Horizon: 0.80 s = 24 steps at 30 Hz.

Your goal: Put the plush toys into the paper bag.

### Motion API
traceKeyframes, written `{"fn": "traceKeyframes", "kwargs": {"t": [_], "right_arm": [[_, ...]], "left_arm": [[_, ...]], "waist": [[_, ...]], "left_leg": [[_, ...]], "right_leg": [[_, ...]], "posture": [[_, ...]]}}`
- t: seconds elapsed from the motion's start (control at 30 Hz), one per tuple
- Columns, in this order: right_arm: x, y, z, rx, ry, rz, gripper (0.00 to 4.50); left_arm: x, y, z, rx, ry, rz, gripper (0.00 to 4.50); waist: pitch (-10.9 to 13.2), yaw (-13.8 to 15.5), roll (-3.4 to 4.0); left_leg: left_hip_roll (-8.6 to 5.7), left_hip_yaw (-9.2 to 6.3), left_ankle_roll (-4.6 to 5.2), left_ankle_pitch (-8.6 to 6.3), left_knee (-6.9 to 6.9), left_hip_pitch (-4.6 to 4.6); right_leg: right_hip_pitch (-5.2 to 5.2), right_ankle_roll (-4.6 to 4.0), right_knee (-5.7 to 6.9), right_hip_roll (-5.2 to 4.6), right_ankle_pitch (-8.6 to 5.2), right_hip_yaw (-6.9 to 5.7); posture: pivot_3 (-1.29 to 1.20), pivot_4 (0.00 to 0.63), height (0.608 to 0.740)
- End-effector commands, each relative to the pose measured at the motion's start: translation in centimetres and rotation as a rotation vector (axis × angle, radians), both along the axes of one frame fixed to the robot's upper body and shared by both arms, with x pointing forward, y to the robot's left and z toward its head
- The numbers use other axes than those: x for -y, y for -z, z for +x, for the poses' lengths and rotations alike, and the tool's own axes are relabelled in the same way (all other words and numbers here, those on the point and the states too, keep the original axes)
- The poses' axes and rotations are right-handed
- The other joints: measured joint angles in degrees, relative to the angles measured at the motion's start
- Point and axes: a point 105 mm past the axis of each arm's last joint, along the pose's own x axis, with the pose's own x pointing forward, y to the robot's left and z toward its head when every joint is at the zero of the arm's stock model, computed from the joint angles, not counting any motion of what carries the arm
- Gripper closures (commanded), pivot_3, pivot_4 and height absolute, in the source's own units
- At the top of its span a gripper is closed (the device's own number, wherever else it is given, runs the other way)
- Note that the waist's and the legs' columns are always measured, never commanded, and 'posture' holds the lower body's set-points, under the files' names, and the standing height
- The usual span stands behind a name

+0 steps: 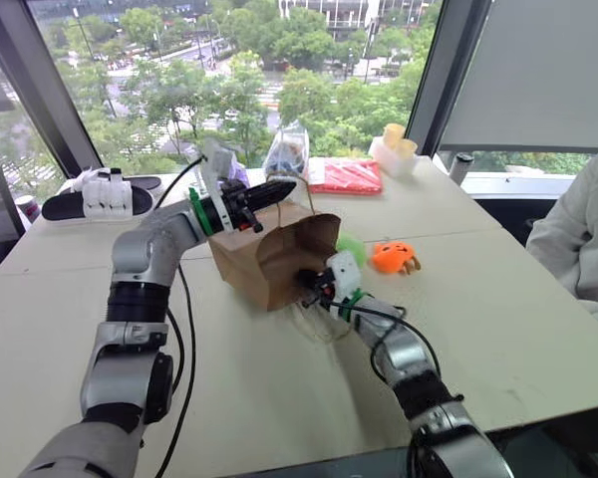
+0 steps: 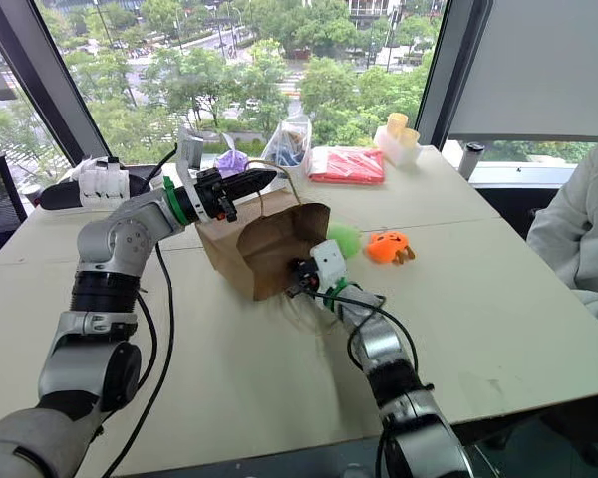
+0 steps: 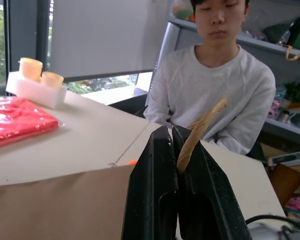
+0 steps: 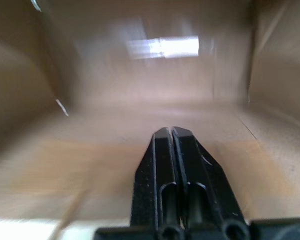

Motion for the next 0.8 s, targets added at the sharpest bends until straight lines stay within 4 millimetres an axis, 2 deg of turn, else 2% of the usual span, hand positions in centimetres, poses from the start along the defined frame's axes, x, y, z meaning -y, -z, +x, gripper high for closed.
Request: {"fn": "traceKeyframes", "kwargs": {"t": [0.03, 0.07, 0.17, 0.23, 0.3, 0.37, 0.4, 0.47, 0.53, 0.8], "right_arm": [[1.9, -5.4, -2.8, 0.061, 0.013, 0.218, 4.50], [2.8, -5.9, -3.2, 0.043, 0.043, 0.278, 4.50], [5.2, -6.8, -4.1, 0.022, 0.111, 0.376, 3.63], [8.0, -7.0, -3.7, 0.015, 0.193, 0.425, 2.65], [9.4, -7.1, -3.3, 0.009, 0.235, 0.439, 1.63], [10.9, -6.8, -2.3, 0.009, 0.290, 0.404, 0.55], [11.8, -6.0, -1.2, 0.000, 0.353, 0.323, 0.04], [14.3, -3.6, 1.9, -0.061, 0.522, 0.125, 0.04], [16.0, -2.1, 3.9, -0.106, 0.620, 0.006, 0.04], [16.8, -0.3, 7.2, -0.162, 0.725, -0.058, 0.04]], "left_arm": [[0.2, -1.2, -0.8, 0.048, 0.016, -0.006, 4.45], [0.1, -1.1, -0.8, 0.045, 0.016, -0.005, 4.45], [0.0, -1.0, -0.9, 0.032, 0.017, -0.008, 4.50], [-0.1, -0.7, -1.1, 0.024, 0.018, -0.008, 4.50], [-0.1, -0.6, -1.3, 0.017, 0.019, -0.008, 4.50], [-0.2, -0.4, -1.4, 0.011, 0.019, -0.006, 4.50], [-0.2, -0.3, -1.5, 0.007, 0.018, -0.006, 4.50], [-0.3, -0.1, -1.7, 0.001, 0.016, 0.001, 4.50], [-0.4, 0.0, -1.8, -0.001, 0.011, 0.007, 4.50], [-0.4, 0.2, -2.2, -0.003, 0.002, 0.012, 4.50]], "waist": [[-0.01, 0.49, -0.01], [-0.01, 0.67, -0.01], [-0.01, 1.18, -0.02], [-0.01, 1.51, -0.02], [-0.01, 2.05, -0.01], [-0.01, 2.15, -0.01], [-0.01, 2.13, -0.01], [-0.01, 2.05, -0.02], [-0.01, 2.07, -0.02], [-0.01, 1.90, -0.02]], "left_leg": [[0.00, 0.00, 0.00, 0.00, 0.02, 0.01], [0.00, 0.03, 0.00, 0.00, 0.05, 0.02], [0.01, 0.02, -0.05, 0.03, 0.07, 0.14], [0.01, 0.02, -0.05, 0.03, 0.06, 0.25], [0.01, 0.08, -0.04, 0.03, 0.04, 0.33], [0.01, 0.12, -0.04, 0.03, 0.04, 0.34], [0.01, 0.14, -0.04, 0.03, 0.04, 0.35], [0.01, 0.22, -0.04, 0.04, 0.04, 0.36], [0.01, 0.37, -0.04, 0.04, 0.02, 0.44], [0.03, 0.38, -0.05, 0.04, -0.12, 0.42]], "right_leg": [[0.01, 0.00, 0.00, 0.00, 0.00, 0.00], [0.03, 0.00, 0.00, 0.01, 0.00, 0.03], [0.14, 0.00, -0.01, 0.03, 0.00, 0.03], [0.21, 0.00, -0.04, 0.03, 0.00, 0.03], [0.26, -0.01, -0.07, 0.04, 0.00, 0.08], [0.25, -0.01, -0.06, 0.04, 0.00, 0.11], [0.25, -0.01, -0.06, 0.04, 0.00, 0.12], [0.25, -0.01, -0.04, 0.04, 0.00, 0.15], [0.26, -0.01, -0.05, 0.03, -0.01, 0.21], [0.22, -0.02, -0.01, 0.01, -0.01, 0.29]], "posture": [[0.00, 0.150, 0.740], [0.00, 0.150, 0.740], [0.00, 0.150, 0.740], [0.00, 0.150, 0.740], [0.00, 0.150, 0.740], [0.00, 0.150, 0.740], [0.00, 0.150, 0.740], [0.00, 0.150, 0.740], [0.00, 0.150, 0.740], [0.00, 0.150, 0.740]]}}
